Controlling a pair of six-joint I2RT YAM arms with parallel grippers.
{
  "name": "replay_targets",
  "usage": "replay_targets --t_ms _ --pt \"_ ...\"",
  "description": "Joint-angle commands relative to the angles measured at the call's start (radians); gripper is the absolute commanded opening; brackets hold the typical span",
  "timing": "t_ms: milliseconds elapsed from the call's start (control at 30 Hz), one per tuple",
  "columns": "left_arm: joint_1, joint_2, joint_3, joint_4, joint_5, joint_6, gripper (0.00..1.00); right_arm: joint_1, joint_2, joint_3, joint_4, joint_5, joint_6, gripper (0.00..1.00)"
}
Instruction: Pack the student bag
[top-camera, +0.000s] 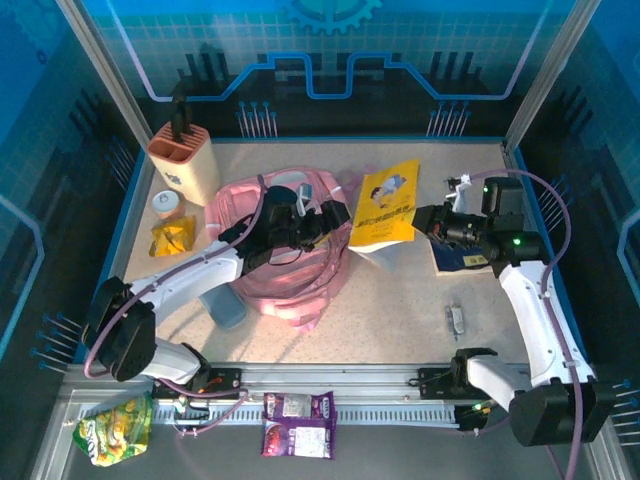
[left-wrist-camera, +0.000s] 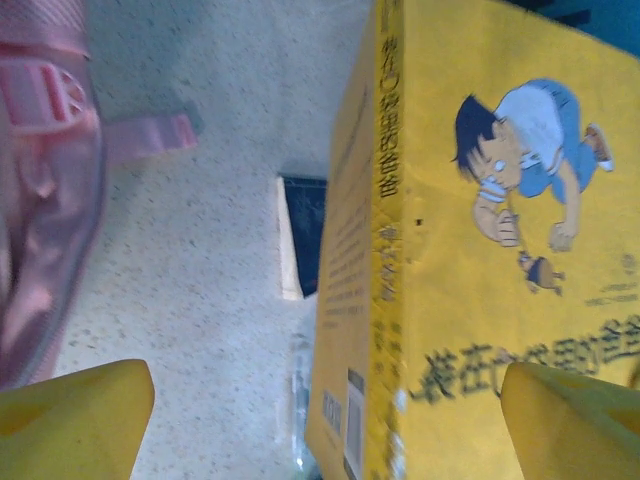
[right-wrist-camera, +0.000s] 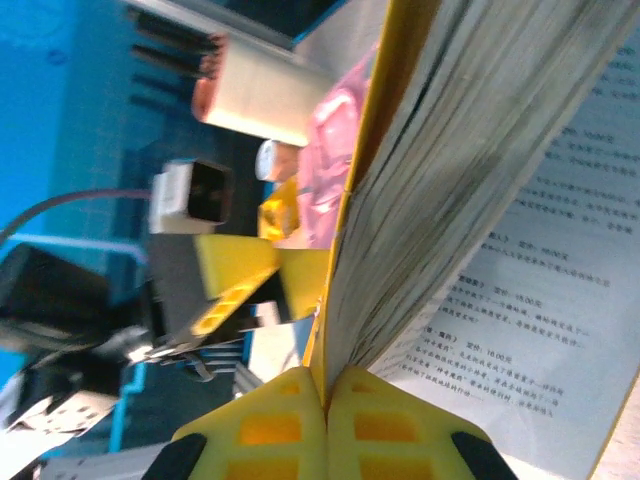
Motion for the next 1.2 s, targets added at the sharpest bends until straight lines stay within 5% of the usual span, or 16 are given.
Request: replay_targets --t_ms 0,133,600,767,900,1167 --pt "0.001 -0.002 -0.029 0.248 0.121 -0.096 0.90 0.059 -0.014 -0.021 0.222 -0.108 0.143 0.00" --pt "0.001 -0.013 -0.058 0.416 0.139 -0.148 0.79 0.112 0.004 -0.026 0.240 -0.078 0.134 0.00" --pt "0.001 -0.105 -0.009 0.247 0.086 -0.067 0.16 0.122 0.062 -0.004 0.137 -0.026 -0.001 0.03" --pt "0.005 -0.126 0.006 0.238 0.063 -0.052 0.00 0.116 0.053 0.001 0.058 0.028 -0.032 0.41" --pt "0.006 -0.142 0.034 0.236 0.052 -0.026 0.00 0.096 0.076 -0.007 0.032 0.033 -0.006 0.78" --pt "0.004 -0.140 0.066 0.309 0.051 -0.012 0.00 0.152 0.138 0.002 0.174 -0.073 0.110 0.99"
